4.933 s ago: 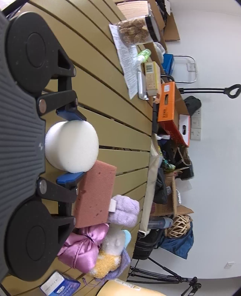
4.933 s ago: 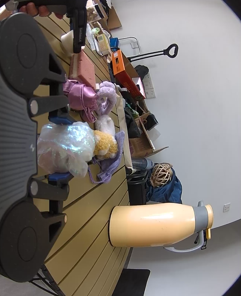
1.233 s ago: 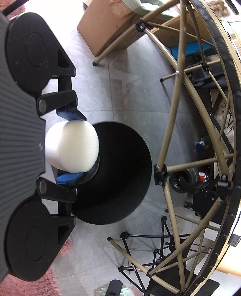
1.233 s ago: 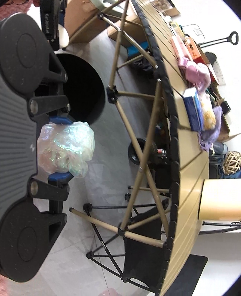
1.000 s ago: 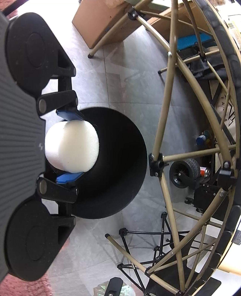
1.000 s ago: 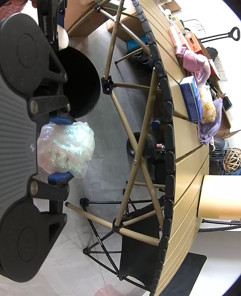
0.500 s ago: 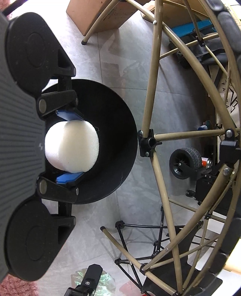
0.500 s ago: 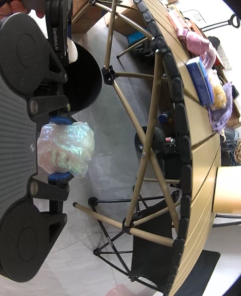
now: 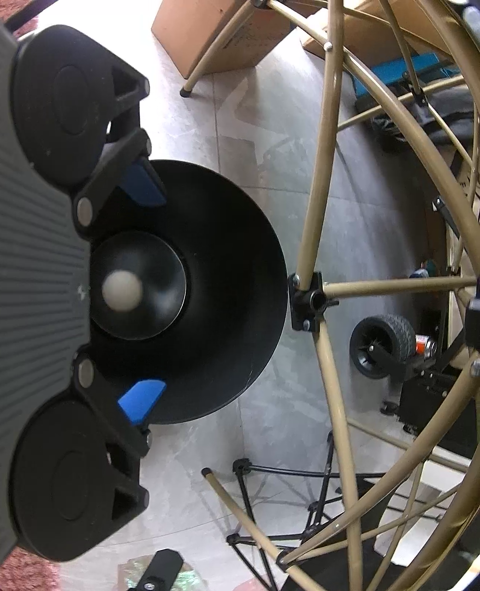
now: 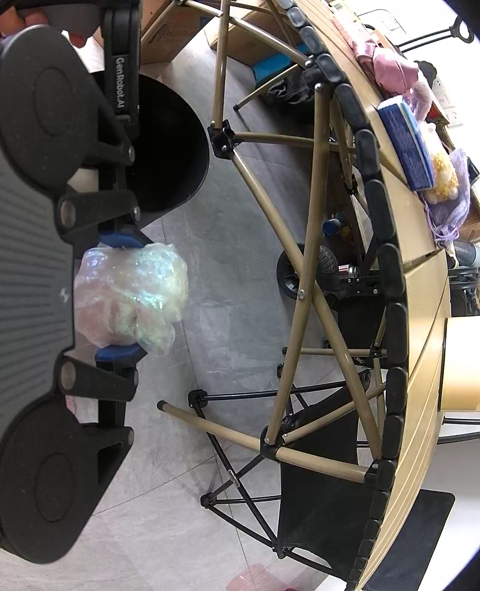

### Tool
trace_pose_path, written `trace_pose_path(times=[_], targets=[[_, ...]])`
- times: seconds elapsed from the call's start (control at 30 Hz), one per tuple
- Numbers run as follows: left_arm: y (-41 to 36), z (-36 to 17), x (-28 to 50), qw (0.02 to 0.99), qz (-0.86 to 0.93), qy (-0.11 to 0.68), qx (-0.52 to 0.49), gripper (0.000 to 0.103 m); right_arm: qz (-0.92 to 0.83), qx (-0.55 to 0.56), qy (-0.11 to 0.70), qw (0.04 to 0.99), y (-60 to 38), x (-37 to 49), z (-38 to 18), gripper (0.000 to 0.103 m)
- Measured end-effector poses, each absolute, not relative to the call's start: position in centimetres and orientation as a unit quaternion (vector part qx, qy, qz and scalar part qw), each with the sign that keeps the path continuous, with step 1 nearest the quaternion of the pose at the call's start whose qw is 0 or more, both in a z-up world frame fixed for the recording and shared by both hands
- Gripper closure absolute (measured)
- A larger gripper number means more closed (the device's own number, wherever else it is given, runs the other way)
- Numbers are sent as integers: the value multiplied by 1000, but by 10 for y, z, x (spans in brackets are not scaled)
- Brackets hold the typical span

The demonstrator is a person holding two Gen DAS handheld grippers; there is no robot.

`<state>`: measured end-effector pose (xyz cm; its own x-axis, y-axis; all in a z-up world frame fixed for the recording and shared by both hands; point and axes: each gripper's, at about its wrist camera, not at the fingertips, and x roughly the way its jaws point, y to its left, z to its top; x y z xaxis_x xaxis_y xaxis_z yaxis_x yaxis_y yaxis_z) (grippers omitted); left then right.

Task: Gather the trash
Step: 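Open the left tool to drop the white sponge into the bin, then open the right tool to drop the plastic bag into the bin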

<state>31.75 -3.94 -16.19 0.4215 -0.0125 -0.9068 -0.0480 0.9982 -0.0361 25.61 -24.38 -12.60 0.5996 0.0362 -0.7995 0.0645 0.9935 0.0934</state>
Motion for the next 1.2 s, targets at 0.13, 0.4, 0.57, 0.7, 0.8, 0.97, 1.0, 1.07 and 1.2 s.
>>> trace_pose_path(times=[0.13,0.4,0.57,0.7,0.8,0.97,1.0,1.07,1.2], targets=[[-39,-163,318,841,13,540,-26,0,-8,56,448,892,-244,255,-126,55],[-36,-158,314,845,11,534,-22,0,-5,54,448,892,-241,256,-127,55],[-29,-152,307,851,10,524,-20,0,0,52,448,892,-237,257,-126,54],[-19,-146,300,856,11,517,-20,0,10,46,449,893,-227,257,-124,54],[-10,-141,295,859,15,511,-19,0,20,39,448,893,-214,258,-123,54],[12,-135,287,863,30,503,-21,0,38,26,452,891,-194,262,-124,54],[17,-134,285,864,33,502,-23,0,41,23,452,891,-189,262,-124,54],[27,-132,281,866,39,498,-25,0,49,19,451,891,-180,263,-123,54],[49,-131,272,869,53,491,-28,0,68,7,453,889,-158,265,-123,54]])
